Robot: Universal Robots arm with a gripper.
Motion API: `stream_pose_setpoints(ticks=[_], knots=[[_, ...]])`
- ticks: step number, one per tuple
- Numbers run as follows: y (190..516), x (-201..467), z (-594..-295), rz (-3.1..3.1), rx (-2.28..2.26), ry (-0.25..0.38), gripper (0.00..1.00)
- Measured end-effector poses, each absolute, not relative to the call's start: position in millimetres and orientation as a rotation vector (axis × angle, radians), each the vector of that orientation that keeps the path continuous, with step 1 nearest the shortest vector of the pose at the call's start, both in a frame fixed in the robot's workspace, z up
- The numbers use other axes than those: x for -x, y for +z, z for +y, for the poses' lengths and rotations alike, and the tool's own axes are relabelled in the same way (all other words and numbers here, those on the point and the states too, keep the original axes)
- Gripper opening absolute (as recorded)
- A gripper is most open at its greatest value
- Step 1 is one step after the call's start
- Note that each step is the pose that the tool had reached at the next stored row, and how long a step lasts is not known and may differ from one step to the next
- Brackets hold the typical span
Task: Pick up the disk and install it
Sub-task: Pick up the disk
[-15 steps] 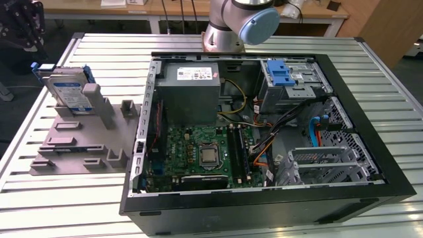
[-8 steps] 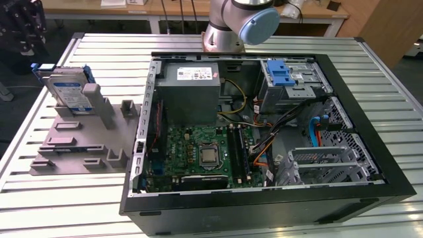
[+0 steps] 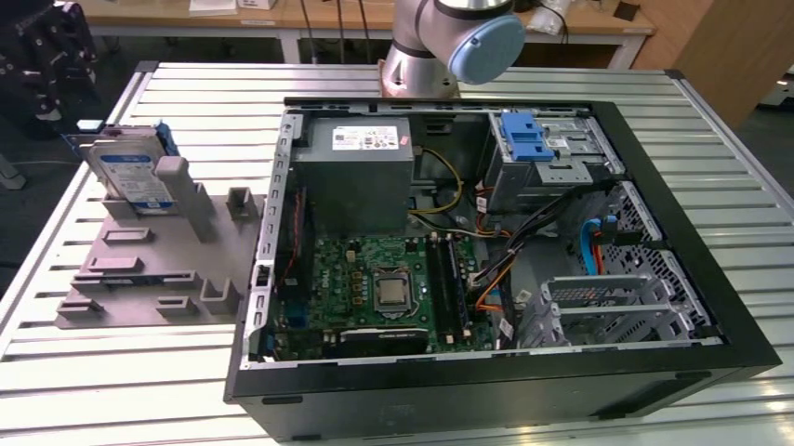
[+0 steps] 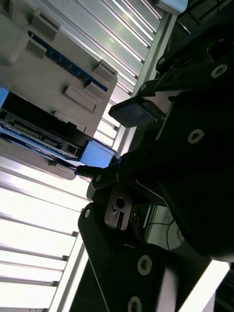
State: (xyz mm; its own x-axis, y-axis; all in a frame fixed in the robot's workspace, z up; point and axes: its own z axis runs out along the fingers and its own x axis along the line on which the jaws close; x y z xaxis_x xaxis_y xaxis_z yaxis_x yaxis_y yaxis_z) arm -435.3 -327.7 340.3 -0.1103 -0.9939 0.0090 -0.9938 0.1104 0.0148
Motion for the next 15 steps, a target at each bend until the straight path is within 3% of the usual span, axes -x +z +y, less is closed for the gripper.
stream_pose_setpoints(ticks=[1,15], knots=[[338.5,435.5,-327.7,-2.328,-2.084,-0.008,0.59],[313.7,438.9,-327.8,-2.328,-2.093,-0.018,0.59]])
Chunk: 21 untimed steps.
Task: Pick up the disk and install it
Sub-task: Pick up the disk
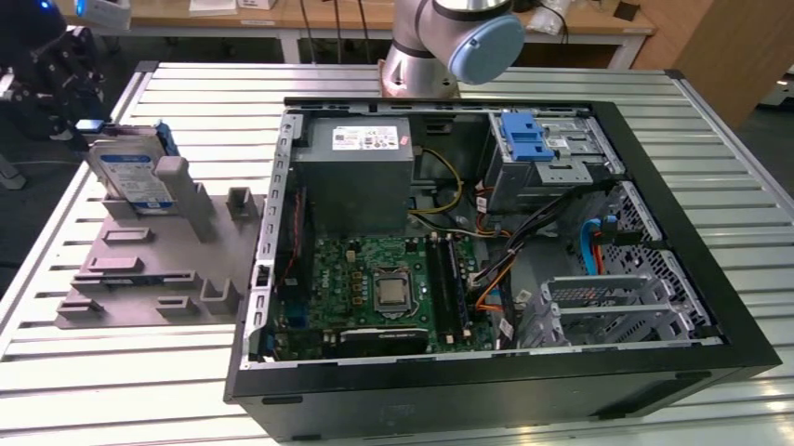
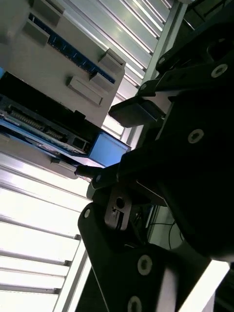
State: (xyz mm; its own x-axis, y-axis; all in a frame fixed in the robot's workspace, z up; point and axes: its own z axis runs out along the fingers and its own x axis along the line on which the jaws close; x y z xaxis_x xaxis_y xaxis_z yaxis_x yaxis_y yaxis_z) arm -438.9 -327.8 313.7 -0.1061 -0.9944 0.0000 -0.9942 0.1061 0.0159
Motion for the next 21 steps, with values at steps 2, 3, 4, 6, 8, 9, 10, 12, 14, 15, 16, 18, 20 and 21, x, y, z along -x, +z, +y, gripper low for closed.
stream_pose_setpoints(ticks=[2,3,4,6,8,9,10,12,14,15,16,18,20,21], knots=[[309.9,437.4,-327.7,-2.328,-2.094,-0.018,0.59],[308.2,437.4,-327.7,-2.328,-2.094,-0.019,0.59],[306.4,437.5,-327.7,-2.328,-2.095,-0.02,0.59],[302.8,438.0,-327.8,-2.328,-2.096,-0.021,0.59],[299.2,438.6,-327.8,-2.327,-2.097,-0.022,0.59],[297.4,439.0,-327.8,-2.326,-2.098,-0.022,0.59],[295.7,439.3,-327.8,-2.326,-2.098,-0.022,0.59],[294.0,439.7,-327.8,-2.327,-2.099,-0.024,0.57],[294.0,439.7,-327.8,-2.327,-2.099,-0.024,0.51],[294.0,439.7,-327.8,-2.327,-2.099,-0.024,0.44],[293.9,439.7,-327.8,-2.327,-2.099,-0.024,0.44],[293.8,439.7,-327.8,-2.327,-2.099,-0.024,0.44],[292.9,439.7,-327.8,-2.326,-2.099,-0.023,0.44],[292.4,439.9,-327.9,-2.326,-2.1,-0.024,0.44]])
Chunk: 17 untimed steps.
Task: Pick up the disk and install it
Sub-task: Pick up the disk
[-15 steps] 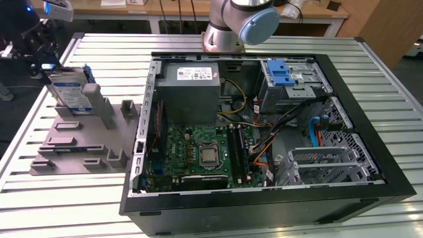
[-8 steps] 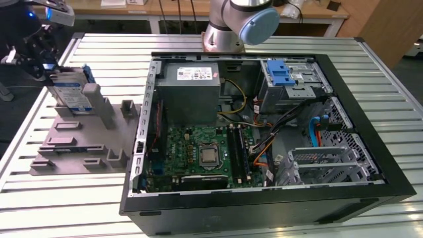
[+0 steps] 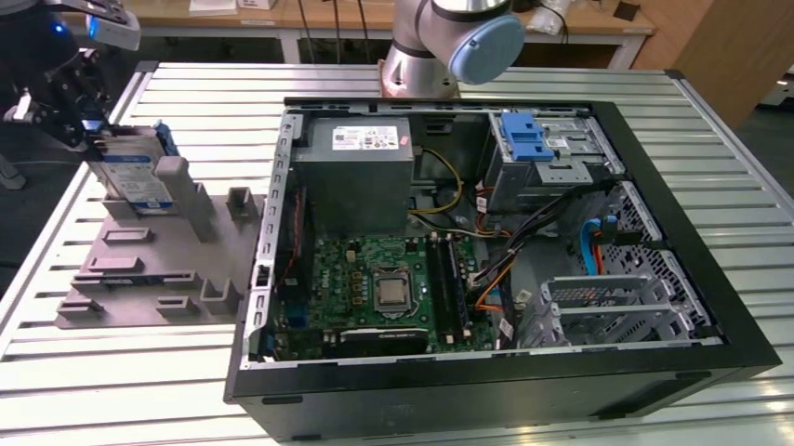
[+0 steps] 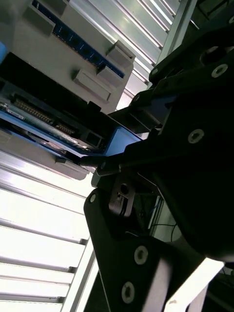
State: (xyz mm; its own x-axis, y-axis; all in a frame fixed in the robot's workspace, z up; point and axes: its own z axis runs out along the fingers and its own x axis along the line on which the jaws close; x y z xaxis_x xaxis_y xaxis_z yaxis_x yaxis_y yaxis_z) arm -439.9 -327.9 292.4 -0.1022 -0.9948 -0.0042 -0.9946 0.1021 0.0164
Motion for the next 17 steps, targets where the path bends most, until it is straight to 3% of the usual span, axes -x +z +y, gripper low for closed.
stream_pose_setpoints(ticks=[12,17], knots=[[290.1,442.8,-327.8,-2.327,-2.101,-0.021,0.44],[290.1,442.8,-327.8,-2.327,-2.101,-0.021,0.37]])
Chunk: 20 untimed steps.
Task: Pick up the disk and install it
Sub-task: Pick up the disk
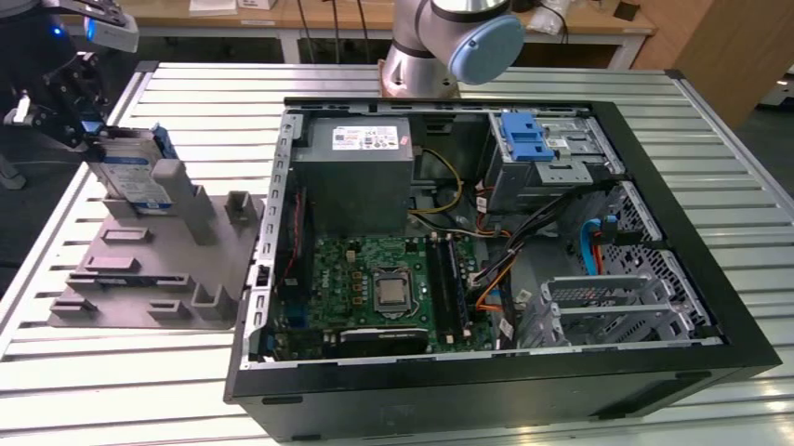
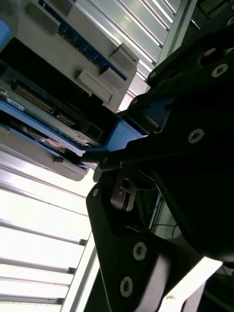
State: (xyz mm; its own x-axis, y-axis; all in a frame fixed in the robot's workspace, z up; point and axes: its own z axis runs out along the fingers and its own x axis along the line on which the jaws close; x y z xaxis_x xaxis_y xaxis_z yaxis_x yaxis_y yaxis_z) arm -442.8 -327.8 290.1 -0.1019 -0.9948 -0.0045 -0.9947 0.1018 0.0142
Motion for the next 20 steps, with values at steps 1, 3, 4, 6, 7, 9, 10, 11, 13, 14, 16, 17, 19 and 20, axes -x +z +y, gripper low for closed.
stream_pose_setpoints(ticks=[1,3,4,6,7,9,10,11,13,14,16,17,19,20], knots=[[290.1,442.8,-327.8,-2.327,-2.101,-0.021,0.37],[290.1,442.8,-327.8,-2.327,-2.101,-0.021,0.37],[290.1,442.9,-327.9,-2.327,-2.101,-0.021,0.37],[290.1,443.0,-328.3,-2.322,-2.107,-0.021,0.37],[290.1,442.9,-328.4,-2.313,-2.117,-0.021,0.37],[290.0,443.0,-328.5,-2.286,-2.145,-0.021,0.37],[290.1,443.0,-328.6,-2.275,-2.157,-0.021,0.37],[290.1,443.0,-328.7,-2.265,-2.167,-0.021,0.37],[290.0,443.2,-329.0,-2.262,-2.171,-0.021,0.37],[290.1,443.2,-329.0,-2.261,-2.171,-0.021,0.37],[290.1,443.2,-329.4,-2.26,-2.172,-0.021,0.37],[290.1,443.3,-329.8,-2.255,-2.177,-0.021,0.37],[290.1,443.3,-330.2,-2.238,-2.195,-0.021,0.37],[290.1,443.3,-330.2,-2.235,-2.198,-0.021,0.37]])
